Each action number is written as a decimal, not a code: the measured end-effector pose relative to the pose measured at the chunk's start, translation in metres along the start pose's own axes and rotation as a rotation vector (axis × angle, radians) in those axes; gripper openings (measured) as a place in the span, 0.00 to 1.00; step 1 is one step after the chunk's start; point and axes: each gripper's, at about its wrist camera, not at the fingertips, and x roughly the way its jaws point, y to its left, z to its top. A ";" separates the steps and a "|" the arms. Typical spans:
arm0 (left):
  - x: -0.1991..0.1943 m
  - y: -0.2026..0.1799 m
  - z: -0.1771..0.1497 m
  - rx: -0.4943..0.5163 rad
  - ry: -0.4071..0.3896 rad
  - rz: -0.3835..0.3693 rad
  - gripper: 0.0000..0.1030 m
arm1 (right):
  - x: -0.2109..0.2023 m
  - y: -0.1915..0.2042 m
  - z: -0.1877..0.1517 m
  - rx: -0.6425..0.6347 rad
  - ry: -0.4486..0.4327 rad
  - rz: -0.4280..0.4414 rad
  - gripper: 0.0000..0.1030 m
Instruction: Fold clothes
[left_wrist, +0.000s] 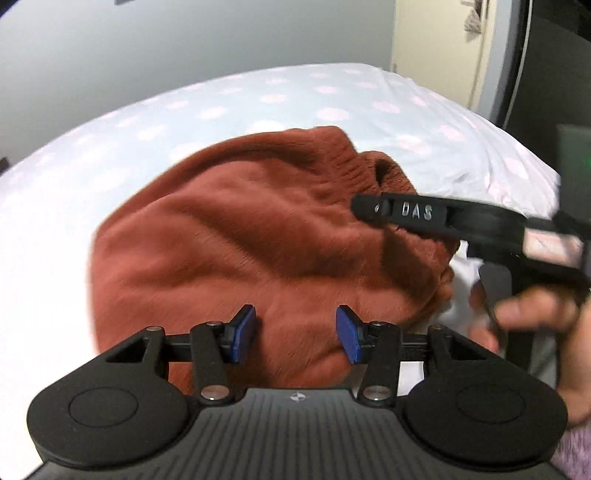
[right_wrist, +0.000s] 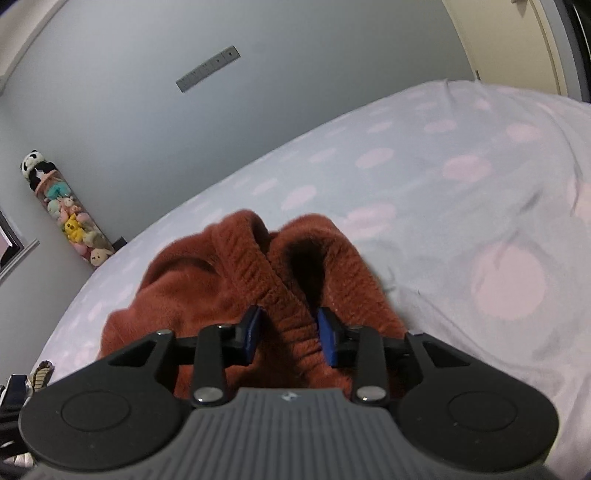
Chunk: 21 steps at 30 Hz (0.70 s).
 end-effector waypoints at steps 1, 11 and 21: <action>-0.008 0.003 -0.007 -0.002 -0.006 0.018 0.45 | 0.000 0.001 -0.001 -0.003 0.002 -0.008 0.36; -0.087 0.091 -0.072 -0.234 -0.064 0.137 0.45 | 0.005 0.025 0.000 -0.116 0.049 -0.141 0.24; -0.084 0.166 -0.116 -0.430 -0.102 0.106 0.45 | 0.003 0.028 0.040 -0.231 0.227 -0.211 0.24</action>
